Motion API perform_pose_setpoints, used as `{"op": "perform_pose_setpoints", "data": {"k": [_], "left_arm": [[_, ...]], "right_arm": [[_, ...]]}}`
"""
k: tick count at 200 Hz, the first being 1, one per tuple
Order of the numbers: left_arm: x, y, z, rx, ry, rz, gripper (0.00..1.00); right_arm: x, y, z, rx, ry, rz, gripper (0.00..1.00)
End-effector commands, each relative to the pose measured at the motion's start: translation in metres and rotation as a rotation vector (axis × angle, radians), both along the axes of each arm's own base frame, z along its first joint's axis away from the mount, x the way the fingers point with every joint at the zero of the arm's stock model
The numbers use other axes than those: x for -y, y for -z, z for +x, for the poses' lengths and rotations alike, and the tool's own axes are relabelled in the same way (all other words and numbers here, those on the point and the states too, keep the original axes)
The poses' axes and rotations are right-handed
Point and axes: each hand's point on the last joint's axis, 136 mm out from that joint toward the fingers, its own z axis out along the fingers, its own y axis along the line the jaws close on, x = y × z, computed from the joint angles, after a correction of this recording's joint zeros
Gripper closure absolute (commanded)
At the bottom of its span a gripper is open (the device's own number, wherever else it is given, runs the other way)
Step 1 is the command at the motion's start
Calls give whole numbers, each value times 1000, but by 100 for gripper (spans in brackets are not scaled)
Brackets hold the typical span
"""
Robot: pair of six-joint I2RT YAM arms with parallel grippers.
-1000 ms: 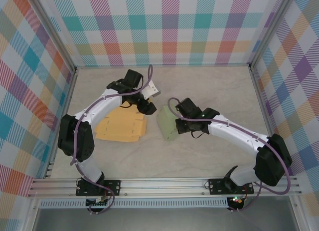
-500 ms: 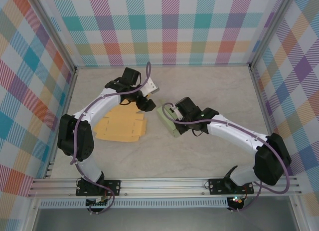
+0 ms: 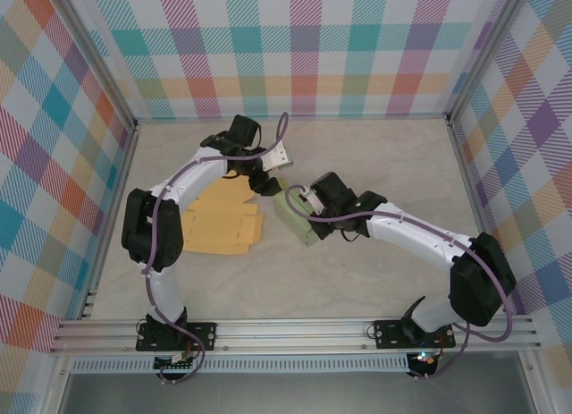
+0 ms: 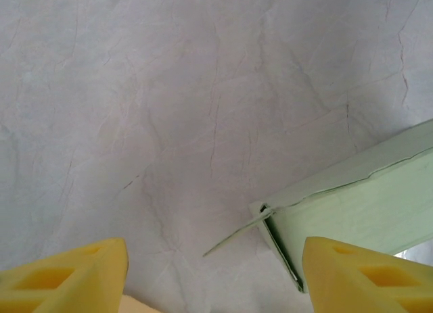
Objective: Fold the paper box
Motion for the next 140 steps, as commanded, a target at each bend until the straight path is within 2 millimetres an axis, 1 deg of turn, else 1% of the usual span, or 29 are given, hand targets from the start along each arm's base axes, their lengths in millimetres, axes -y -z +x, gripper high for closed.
{"op": "perform_pose_setpoints", "data": {"k": [1, 48, 73, 85, 121, 140], "left_arm": [[-1, -3, -1, -19, 76, 17, 32], [4, -3, -10, -67, 137, 1, 33], [6, 2, -14, -95, 149, 0, 36], [6, 5, -15, -110, 150, 5, 42], [8, 14, -18, -140, 154, 24, 50], [8, 16, -17, -147, 146, 28, 64]], "right_arm": [[-13, -9, 4, 18, -35, 28, 90], [-13, -9, 6, 23, -31, 25, 90], [-14, -8, 8, 23, -29, 27, 90], [-15, -8, 8, 20, -29, 27, 90], [-17, -4, 9, 11, -29, 26, 90], [-17, -3, 10, 10, -28, 25, 90]]}}
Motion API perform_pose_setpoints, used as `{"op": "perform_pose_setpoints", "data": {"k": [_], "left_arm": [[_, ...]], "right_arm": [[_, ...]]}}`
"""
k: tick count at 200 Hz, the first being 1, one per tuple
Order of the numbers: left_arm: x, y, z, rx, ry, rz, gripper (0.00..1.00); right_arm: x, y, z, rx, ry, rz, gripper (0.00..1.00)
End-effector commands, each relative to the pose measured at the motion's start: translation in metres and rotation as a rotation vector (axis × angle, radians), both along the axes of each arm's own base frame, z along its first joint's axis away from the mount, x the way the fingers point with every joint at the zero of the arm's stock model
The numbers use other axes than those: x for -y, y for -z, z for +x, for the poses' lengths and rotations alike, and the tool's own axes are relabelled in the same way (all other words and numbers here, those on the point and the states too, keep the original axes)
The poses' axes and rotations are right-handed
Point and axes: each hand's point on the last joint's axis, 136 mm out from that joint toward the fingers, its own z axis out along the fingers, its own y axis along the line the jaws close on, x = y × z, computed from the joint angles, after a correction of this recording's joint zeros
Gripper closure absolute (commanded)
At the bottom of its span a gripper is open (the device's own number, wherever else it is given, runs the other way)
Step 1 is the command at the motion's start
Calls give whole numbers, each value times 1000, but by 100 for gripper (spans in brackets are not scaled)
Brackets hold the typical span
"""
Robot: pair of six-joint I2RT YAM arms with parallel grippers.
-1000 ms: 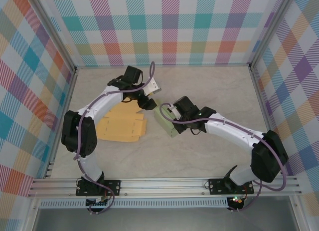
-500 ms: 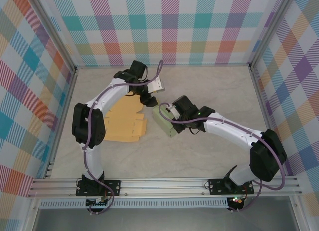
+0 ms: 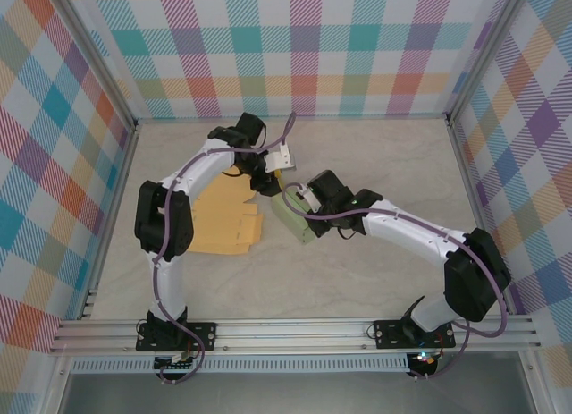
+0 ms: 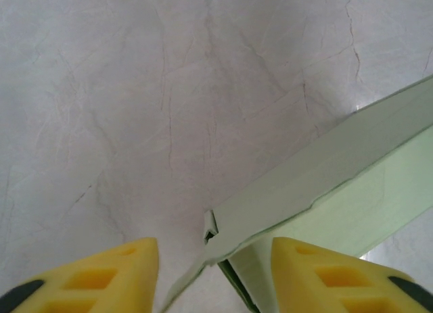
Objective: Fold the paper box
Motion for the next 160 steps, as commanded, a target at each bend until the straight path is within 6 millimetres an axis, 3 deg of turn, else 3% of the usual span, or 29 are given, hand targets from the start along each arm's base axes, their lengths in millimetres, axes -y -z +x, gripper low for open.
{"op": "perform_pose_setpoints", "data": {"k": [1, 94, 160], "left_arm": [[2, -2, -4, -26, 17, -5, 64], [-2, -9, -8, -79, -66, -3, 88], [-11, -7, -2, -114, -272, 5, 100]], "right_arm": [[-9, -4, 2, 7, -27, 17, 90], [-5, -1, 6, 14, 0, 0, 90], [-4, 0, 7, 8, 30, 12, 87]]}}
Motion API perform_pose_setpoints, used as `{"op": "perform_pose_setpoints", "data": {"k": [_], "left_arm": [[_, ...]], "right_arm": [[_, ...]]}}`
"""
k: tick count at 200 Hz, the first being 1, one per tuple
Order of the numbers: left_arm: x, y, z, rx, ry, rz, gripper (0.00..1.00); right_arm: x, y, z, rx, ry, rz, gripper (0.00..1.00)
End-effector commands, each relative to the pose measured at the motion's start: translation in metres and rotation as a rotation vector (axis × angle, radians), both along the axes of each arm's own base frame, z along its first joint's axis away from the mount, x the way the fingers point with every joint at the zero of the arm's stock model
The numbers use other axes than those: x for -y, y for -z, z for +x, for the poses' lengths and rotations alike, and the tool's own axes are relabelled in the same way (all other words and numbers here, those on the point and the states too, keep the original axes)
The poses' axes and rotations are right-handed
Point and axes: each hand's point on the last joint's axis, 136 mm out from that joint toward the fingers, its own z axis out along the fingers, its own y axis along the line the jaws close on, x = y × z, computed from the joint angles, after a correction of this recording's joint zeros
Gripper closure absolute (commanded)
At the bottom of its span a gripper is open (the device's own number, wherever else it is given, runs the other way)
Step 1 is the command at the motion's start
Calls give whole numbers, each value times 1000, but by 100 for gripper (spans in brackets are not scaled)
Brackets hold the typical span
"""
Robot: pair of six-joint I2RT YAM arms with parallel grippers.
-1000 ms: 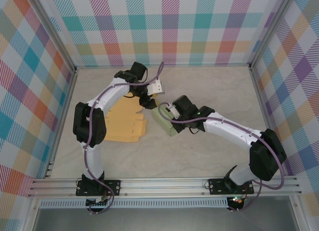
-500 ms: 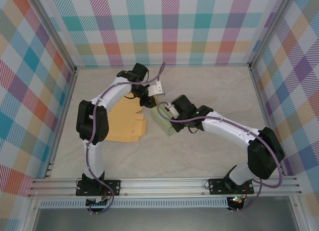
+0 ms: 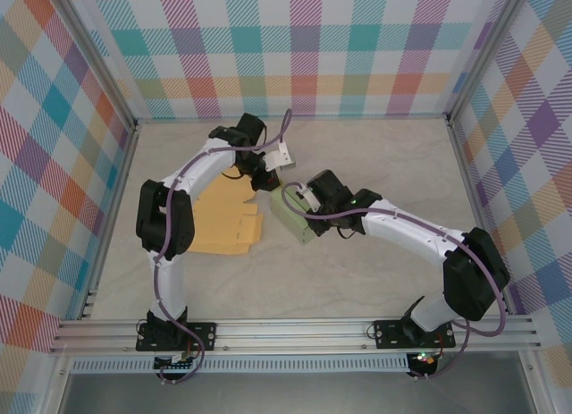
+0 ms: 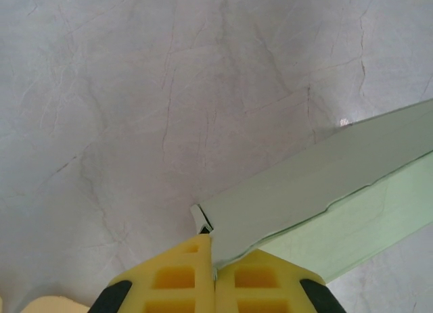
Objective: Fold the paper box
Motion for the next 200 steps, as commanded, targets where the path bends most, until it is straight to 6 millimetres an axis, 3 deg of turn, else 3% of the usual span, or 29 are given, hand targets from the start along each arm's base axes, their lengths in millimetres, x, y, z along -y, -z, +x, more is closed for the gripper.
{"op": "perform_pose_setpoints", "data": {"k": [1, 40, 83, 120, 148, 200], "left_arm": [[-6, -10, -2, -12, -117, -3, 100], [-14, 2, -7, -29, -278, 34, 100], [-22, -8, -6, -65, -533, 12, 100], [-26, 0, -13, -109, -684, 84, 100], [-28, 8, -20, -109, -758, 134, 100], [-22, 12, -32, -56, -801, 200, 100]], "right_arm": [[-4, -1, 4, 1, 18, 17, 86], [-3, -1, 6, -9, 55, 24, 86], [2, -4, 12, -14, 124, 30, 86], [4, -7, 19, -20, 170, 30, 86], [2, -6, 22, -27, 180, 32, 85], [8, -13, 31, -32, 237, 39, 73]]}}
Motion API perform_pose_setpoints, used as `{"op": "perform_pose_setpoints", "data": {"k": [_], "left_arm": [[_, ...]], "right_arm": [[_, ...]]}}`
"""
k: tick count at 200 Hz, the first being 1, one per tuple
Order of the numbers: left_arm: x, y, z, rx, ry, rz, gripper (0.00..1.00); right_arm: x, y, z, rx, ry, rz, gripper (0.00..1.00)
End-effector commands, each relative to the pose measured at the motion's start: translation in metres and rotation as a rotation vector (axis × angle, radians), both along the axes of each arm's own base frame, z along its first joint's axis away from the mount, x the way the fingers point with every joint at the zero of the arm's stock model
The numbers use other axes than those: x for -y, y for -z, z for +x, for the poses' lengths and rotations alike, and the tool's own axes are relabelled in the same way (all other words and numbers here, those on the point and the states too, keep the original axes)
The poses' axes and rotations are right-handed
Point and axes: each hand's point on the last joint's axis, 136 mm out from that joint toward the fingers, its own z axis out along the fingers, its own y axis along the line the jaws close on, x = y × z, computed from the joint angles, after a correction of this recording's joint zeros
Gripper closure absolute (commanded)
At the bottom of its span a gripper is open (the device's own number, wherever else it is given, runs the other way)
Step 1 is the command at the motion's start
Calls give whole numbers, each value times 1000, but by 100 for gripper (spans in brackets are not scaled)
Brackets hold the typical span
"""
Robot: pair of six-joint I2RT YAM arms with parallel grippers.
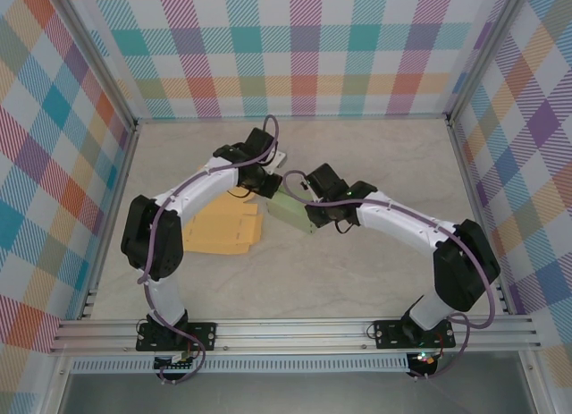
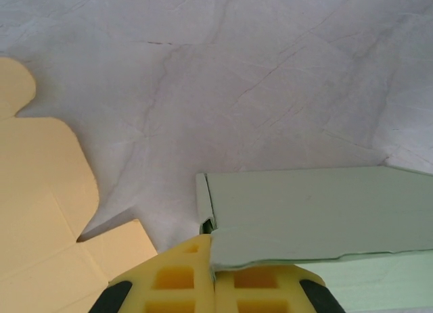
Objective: Fold the paper box
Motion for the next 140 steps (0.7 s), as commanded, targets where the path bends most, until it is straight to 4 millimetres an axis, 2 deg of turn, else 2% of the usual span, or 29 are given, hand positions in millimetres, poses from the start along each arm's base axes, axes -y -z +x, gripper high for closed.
{"op": "perform_pose_setpoints", "data": {"k": [1, 55, 95, 140], "left_arm": [[-8, 12, -17, -36, -57, 90, 100], [-12, 12, -18, -22, -57, 174, 100], [-12, 9, -18, -19, -71, 178, 100], [-9, 6, -20, -10, -77, 179, 100]], "right_arm": [[-4, -17, 11, 23, 41, 39, 72], [14, -26, 23, 25, 103, 52, 61], [18, -29, 22, 5, 129, 66, 60], [17, -32, 15, -24, 149, 107, 73]]}}
